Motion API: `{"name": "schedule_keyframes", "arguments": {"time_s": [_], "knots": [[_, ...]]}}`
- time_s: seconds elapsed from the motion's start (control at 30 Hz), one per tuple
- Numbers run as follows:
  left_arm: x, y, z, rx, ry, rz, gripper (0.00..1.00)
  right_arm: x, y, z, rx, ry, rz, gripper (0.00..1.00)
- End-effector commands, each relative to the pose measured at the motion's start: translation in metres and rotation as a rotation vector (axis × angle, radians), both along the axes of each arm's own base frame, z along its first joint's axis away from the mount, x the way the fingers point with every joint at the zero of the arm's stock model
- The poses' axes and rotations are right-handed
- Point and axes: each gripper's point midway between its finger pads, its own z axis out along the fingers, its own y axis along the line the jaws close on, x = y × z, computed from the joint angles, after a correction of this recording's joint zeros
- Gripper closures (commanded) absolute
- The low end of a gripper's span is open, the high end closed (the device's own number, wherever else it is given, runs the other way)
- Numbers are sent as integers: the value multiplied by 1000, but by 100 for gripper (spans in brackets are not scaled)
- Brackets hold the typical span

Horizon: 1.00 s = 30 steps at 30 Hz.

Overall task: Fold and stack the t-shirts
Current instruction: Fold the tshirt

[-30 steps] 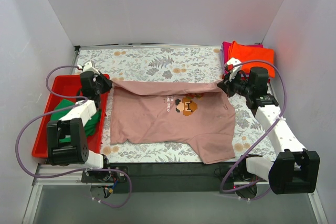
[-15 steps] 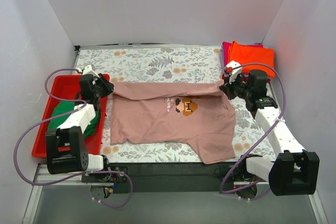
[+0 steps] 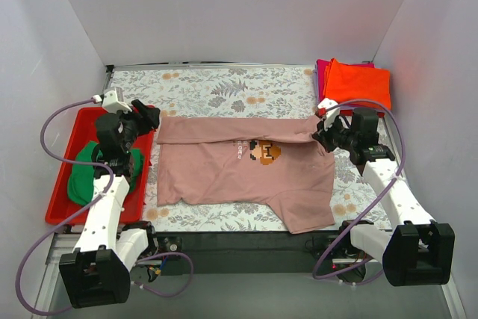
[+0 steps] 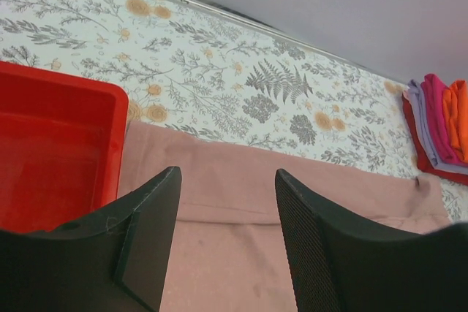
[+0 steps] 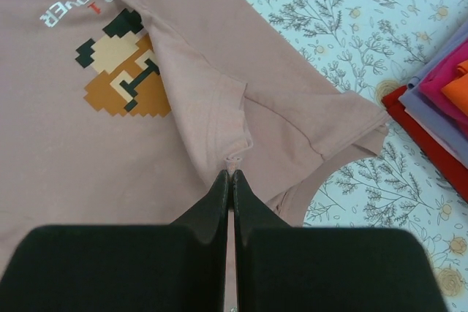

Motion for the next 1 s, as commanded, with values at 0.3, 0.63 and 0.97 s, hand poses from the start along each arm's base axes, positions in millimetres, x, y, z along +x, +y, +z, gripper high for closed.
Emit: {"name": "schedule_keyframes", "arguments": {"time_s": [0.3,0.63,0.97], "knots": [[-43,-21,-32,8,73,-122,47,-48,-16,-33,-224,67,152,36],[-44,-30,-37,-13,80,-170,47,2,36,-28,-30,332,312,32],[-43,-32,-38,-14,82,-181,47,55,59,-71,-19,519,288,33]]}}
